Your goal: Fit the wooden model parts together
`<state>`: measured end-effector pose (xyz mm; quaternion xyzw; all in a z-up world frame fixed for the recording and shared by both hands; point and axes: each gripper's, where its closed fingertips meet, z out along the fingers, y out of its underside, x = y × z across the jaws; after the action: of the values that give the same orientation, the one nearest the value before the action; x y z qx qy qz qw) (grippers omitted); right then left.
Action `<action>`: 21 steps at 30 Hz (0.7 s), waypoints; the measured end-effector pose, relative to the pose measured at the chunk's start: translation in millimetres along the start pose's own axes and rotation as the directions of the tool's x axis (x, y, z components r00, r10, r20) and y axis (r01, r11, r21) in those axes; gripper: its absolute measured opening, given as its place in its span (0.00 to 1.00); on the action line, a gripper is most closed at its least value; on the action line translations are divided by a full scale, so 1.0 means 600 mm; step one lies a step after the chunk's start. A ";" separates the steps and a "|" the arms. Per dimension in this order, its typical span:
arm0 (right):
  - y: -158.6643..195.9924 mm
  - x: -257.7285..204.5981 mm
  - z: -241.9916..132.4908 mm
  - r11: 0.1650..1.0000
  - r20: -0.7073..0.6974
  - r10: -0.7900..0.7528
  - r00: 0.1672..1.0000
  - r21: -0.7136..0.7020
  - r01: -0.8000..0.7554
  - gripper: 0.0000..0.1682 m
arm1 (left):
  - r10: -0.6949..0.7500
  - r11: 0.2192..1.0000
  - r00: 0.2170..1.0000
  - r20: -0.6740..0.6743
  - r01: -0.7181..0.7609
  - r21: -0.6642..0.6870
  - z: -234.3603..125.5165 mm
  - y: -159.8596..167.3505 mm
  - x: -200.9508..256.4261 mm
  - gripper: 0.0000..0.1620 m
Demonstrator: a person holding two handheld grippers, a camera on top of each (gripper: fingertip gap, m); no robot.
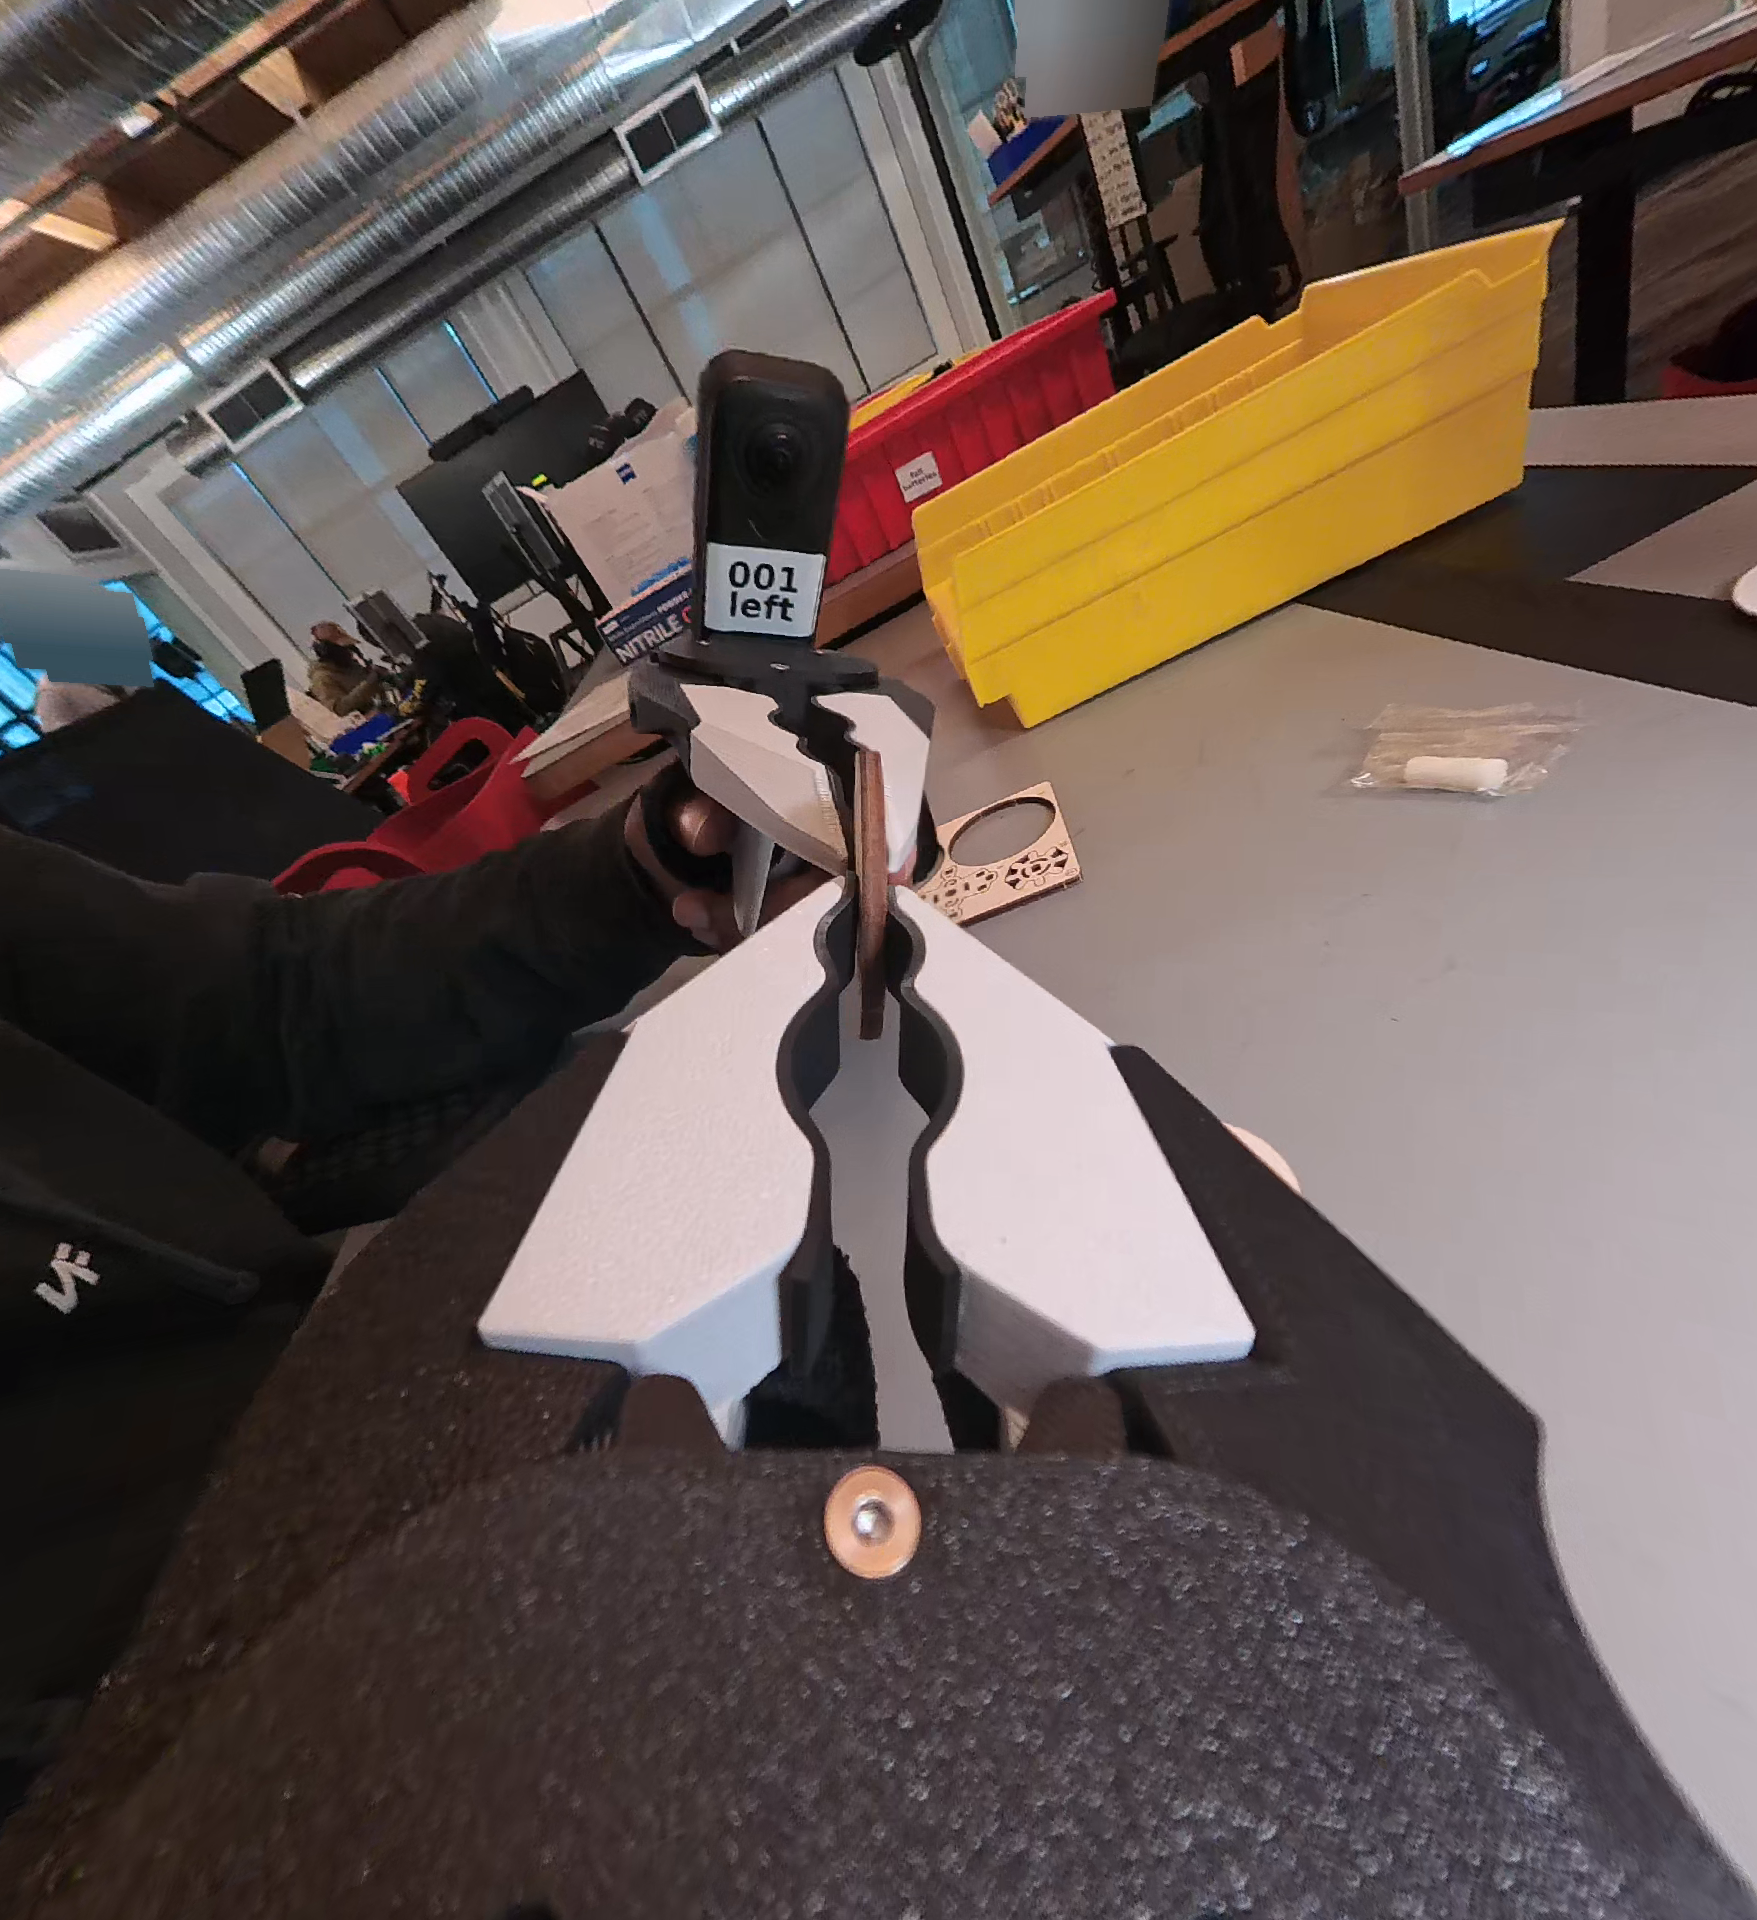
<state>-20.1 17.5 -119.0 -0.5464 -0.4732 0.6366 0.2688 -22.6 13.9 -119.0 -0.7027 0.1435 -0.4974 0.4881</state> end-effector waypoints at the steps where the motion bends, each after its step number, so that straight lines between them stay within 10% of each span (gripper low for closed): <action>1: 0.002 0.003 0.000 1.000 -0.014 -0.003 1.000 -0.011 0.003 0.01 | 0.014 1.000 1.000 0.011 -0.014 -0.001 0.000 0.000 -0.001 0.02; 21: 0.046 0.035 0.007 0.987 -0.101 0.109 0.989 -0.109 -0.120 0.00 | -0.112 0.989 0.988 0.108 0.121 -0.086 0.000 0.039 -0.041 0.03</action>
<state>-24.7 23.2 -153.2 -0.6168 -0.4634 0.5962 0.2220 -27.5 19.5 -152.0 -0.7564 0.0996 -0.4809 0.4321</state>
